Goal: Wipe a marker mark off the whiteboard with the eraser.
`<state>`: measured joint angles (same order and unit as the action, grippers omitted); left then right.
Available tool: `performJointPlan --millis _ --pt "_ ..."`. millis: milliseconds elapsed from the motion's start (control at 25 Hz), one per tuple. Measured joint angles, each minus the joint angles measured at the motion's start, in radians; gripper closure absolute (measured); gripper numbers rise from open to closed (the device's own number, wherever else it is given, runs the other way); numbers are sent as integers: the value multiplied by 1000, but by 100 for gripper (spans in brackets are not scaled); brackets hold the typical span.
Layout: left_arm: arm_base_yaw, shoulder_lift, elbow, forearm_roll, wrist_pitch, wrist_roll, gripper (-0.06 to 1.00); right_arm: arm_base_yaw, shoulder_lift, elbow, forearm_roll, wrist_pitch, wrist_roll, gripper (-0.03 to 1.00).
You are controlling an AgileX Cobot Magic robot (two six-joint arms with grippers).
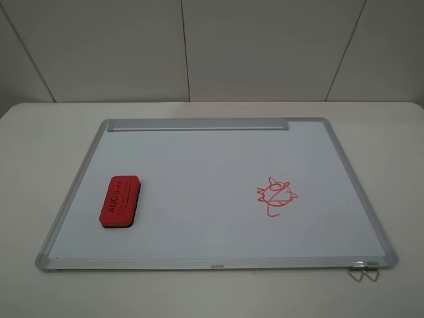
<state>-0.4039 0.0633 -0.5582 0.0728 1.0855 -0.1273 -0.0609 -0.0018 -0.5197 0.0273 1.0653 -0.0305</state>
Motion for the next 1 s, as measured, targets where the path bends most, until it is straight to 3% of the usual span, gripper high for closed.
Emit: performJointPlan --millis 200,320,840,1000 --pt "0 -44 35 -108 -40 122 17 0 0 0 0 0 0 26" --pt "0 -67 49 -134 -35 136 17 0 0 0 0 0 0 26" --pt "8 -69 54 -144 -30 134 17 0 0 0 0 0 0 26" --pt "96 -69 54 -144 -28 127 17 0 0 0 0 0 0 26"
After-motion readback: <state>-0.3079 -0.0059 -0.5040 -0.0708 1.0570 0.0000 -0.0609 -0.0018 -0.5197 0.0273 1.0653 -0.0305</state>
